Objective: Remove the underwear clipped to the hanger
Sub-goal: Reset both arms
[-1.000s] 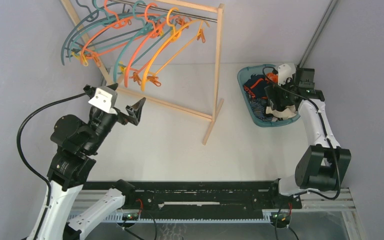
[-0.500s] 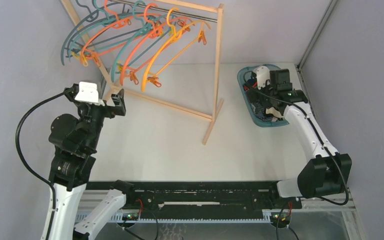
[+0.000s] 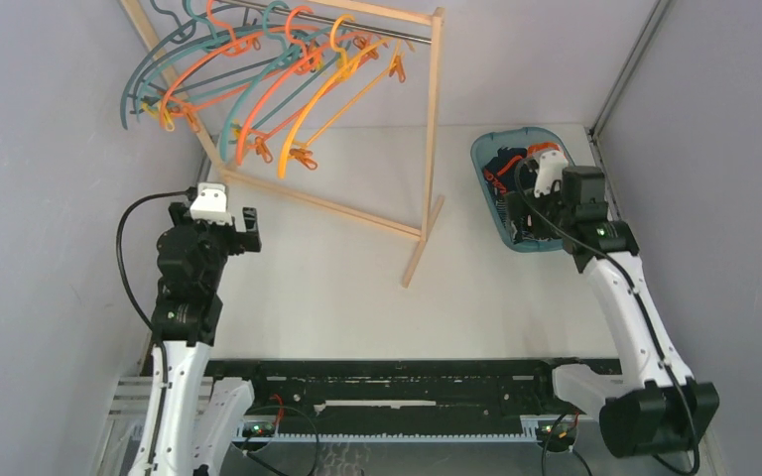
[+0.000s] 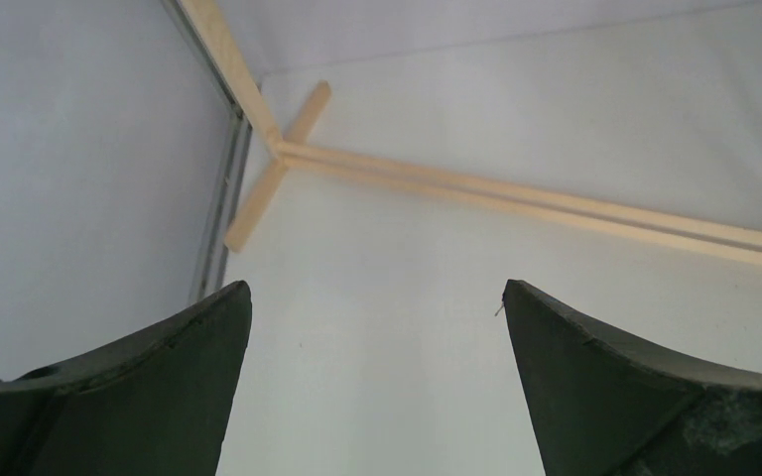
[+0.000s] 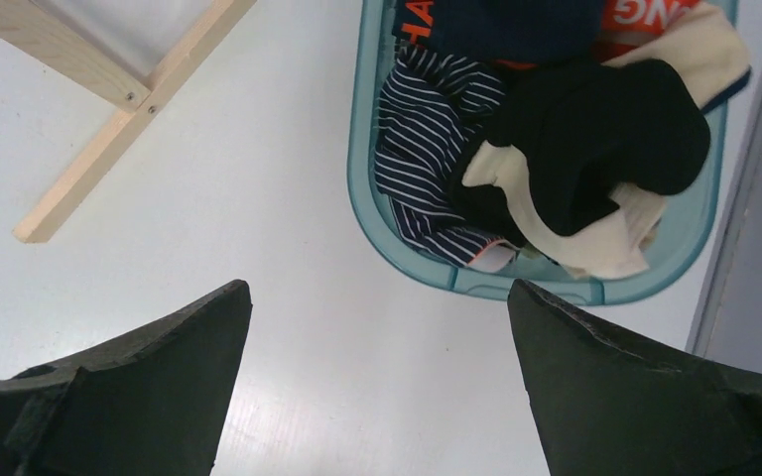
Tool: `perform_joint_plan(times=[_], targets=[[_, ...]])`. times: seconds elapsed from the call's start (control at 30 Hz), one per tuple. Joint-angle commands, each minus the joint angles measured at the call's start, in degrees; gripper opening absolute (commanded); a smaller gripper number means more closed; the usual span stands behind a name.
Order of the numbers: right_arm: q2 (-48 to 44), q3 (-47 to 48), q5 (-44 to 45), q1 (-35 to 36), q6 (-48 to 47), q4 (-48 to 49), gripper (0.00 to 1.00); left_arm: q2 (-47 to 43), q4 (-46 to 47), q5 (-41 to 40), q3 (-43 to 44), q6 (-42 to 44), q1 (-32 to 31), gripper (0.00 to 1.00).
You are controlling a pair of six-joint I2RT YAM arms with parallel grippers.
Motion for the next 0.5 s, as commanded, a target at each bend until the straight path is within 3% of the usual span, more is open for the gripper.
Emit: perform_joint_plan(times=[0.0, 0.27, 0.47], targets=[[-7.92, -4.39, 1.39, -0.83, 4.94, 8.07, 1.00, -1.56, 9.40, 9.80, -5.50, -4.36, 4.59, 1.00], [-19.27, -11.41, -0.94, -5.33, 6.48, 13.17, 1.00, -8.05, 17.81, 10.46, -14.56, -6.18, 5.48, 1.00], [-24.54, -12.46, -1.74, -7.30, 5.01, 13.37, 1.00, -11.51, 18.82, 11.05, -15.87, -6.26, 5.52, 1.00]])
